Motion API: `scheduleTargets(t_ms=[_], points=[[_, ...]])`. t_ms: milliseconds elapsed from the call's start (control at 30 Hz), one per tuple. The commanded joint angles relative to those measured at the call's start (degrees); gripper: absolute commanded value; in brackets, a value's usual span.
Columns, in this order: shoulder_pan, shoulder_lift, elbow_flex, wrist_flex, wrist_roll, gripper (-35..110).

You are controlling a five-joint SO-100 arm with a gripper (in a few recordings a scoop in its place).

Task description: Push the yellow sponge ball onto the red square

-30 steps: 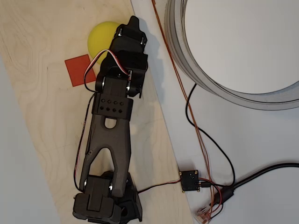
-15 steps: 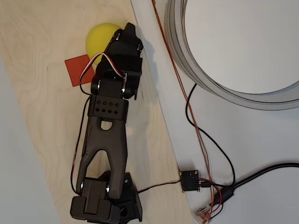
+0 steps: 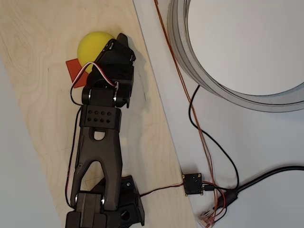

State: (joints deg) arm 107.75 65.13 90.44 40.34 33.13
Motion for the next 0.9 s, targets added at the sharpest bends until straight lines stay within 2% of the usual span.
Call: scheduleTargets(t_ms=[0, 267, 867], points=[[-5.36, 2.20, 2.81, 0.97, 2.72, 6], [-8.61, 4.13, 5.27, 0.88, 6.77, 6], [-10.63, 5.45, 7.47, 0.88, 8.44, 6]])
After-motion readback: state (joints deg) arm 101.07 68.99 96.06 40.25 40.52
